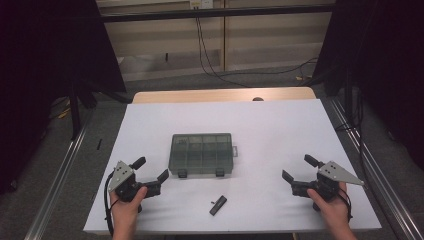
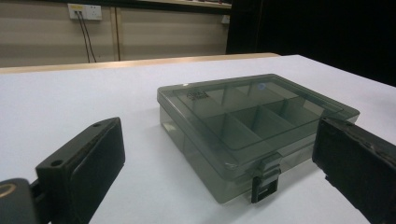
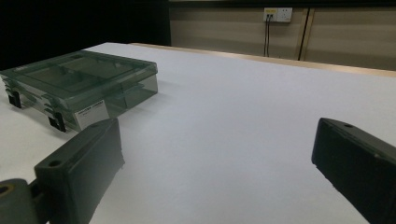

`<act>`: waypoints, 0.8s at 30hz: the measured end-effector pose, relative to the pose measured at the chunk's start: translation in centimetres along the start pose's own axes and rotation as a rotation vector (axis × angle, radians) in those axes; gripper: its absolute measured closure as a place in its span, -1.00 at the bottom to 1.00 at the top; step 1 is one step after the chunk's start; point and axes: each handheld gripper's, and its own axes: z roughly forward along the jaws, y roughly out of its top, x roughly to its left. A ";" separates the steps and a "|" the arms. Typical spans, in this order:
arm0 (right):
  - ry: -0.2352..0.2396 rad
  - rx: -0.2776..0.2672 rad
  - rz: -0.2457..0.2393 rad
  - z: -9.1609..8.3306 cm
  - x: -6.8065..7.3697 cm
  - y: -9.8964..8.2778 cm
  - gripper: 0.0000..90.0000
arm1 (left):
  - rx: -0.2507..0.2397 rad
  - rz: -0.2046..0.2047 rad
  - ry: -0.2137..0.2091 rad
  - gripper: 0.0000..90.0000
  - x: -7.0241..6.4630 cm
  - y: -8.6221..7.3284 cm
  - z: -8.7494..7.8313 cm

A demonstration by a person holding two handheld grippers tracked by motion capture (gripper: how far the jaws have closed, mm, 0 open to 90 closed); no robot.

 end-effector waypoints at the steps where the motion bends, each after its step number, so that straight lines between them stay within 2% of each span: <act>1: 0.001 0.001 0.003 0.0 0.0 0.0 -0.97 | 0.001 0.000 0.001 -0.94 0.0 0.0 0.0; 7: 0.005 0.007 -0.011 0.4 0.3 0.2 -0.97 | 0.004 0.006 -0.005 -0.95 -0.1 0.1 0.1; 18: 0.010 0.020 0.003 1.3 0.7 0.9 -0.97 | 0.019 0.011 0.001 -0.96 -0.1 0.3 0.5; 21: 0.009 0.033 -0.006 1.5 0.8 0.9 -0.96 | 0.022 0.009 -0.001 -0.96 -0.1 0.3 0.5; 24: 0.014 0.048 -0.002 1.6 0.9 1.0 -0.96 | 0.044 0.013 -0.007 -0.95 -0.2 0.4 0.7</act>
